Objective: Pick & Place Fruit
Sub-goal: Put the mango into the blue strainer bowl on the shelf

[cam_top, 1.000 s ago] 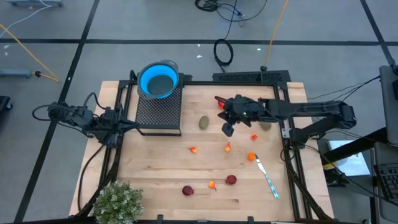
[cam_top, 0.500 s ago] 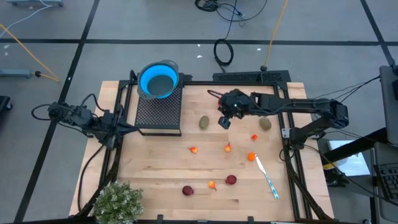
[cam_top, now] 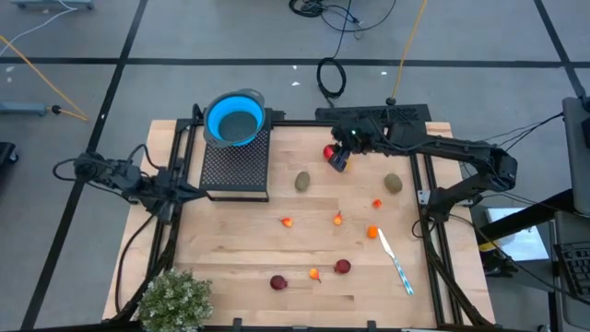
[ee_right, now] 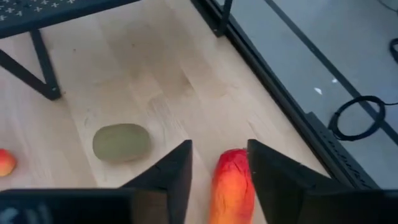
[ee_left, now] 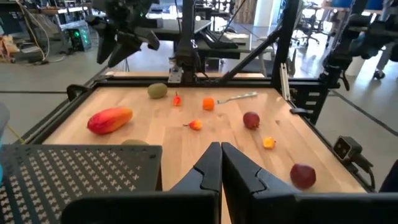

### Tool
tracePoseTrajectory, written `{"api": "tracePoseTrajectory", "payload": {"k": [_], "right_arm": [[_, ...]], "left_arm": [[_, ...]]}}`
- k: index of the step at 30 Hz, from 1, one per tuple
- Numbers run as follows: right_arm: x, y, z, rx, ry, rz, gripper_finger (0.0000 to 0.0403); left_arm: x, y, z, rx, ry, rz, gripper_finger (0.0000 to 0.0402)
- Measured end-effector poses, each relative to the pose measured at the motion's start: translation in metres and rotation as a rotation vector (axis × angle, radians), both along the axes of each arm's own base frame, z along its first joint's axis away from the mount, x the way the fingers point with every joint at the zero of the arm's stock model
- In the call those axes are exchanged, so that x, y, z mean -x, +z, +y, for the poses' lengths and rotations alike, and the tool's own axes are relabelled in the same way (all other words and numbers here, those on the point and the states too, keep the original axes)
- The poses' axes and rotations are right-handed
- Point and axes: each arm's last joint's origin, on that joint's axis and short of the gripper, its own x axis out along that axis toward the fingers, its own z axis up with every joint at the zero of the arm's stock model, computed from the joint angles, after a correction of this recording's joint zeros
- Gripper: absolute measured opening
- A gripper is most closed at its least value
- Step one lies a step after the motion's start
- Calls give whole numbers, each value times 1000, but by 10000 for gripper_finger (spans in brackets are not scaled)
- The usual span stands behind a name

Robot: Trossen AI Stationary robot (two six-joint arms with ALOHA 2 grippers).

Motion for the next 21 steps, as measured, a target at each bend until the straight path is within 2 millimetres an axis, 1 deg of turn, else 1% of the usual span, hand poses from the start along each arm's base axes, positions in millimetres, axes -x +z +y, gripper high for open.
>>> {"api": "tracePoseTrajectory", "payload": {"k": [5, 9, 12, 16, 21], "right_arm": [[4, 0, -8, 7, -21, 4, 215], [3, -1, -10, 13, -22, 6, 263], [0, -7, -11, 0, -28, 26, 293], [-7, -21, -15, -7, -18, 77, 320], [-12, -37, -24, 3, -37, 155, 337]], "left_arm": [[0, -16, 0, 31, 6, -74, 6], [-3, -22, -1, 43, -1, -46, 2], [-4, -26, -2, 45, 2, -33, 6], [-4, -26, -2, 47, -7, -32, 2], [-4, -26, -2, 53, -8, -27, 9]]}}
